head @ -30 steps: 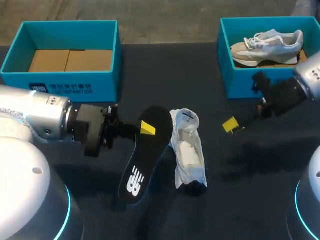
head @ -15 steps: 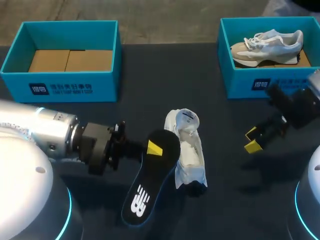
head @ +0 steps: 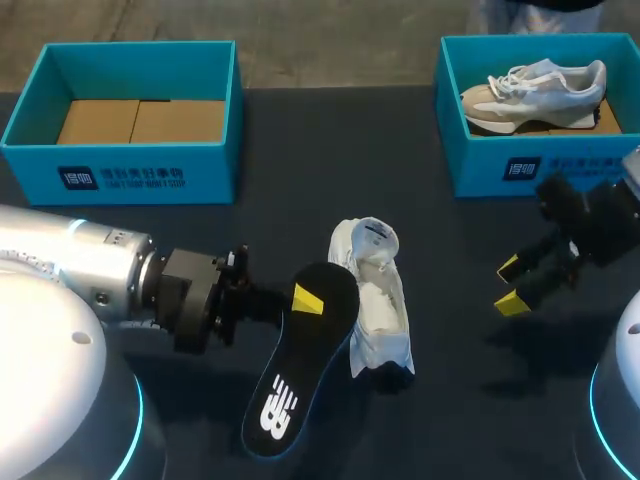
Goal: Take the shoe out of the shoebox, open the shoe tongue, remove and reinsert the insole, then place the shoe into the shoebox
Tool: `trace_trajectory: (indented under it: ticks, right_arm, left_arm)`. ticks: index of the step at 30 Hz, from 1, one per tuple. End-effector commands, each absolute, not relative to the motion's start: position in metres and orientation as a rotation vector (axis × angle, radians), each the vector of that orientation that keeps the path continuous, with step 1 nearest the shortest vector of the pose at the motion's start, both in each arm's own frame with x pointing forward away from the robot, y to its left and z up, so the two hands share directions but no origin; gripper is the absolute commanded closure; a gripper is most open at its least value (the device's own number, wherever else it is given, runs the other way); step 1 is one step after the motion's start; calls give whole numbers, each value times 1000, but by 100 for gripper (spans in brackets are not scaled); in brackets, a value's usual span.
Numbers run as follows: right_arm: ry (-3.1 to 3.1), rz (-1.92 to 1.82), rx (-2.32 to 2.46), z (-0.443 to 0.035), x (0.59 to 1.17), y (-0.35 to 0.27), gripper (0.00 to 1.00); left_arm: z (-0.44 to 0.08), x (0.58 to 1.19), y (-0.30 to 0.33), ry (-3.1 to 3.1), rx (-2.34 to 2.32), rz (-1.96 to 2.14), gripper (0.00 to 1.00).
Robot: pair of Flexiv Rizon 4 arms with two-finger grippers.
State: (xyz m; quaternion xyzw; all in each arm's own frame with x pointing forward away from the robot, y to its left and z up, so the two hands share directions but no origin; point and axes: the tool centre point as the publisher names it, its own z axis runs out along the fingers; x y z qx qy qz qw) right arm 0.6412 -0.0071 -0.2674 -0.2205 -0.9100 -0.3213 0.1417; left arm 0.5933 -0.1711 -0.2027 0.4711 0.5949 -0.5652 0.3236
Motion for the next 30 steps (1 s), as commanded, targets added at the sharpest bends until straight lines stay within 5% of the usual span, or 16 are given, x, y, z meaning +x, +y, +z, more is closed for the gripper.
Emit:
trace_trajectory:
  ticks: [1,30]
  right_arm:
    - [-2781,-879,-603,-273,633,-4,0]
    - [-2977,-845,-458,-316,632,10,0]
  left_arm:
    - [-212,601,-177,1573,1189,-1548,100]
    - [-217,599,-205,1724,916,-1786,100]
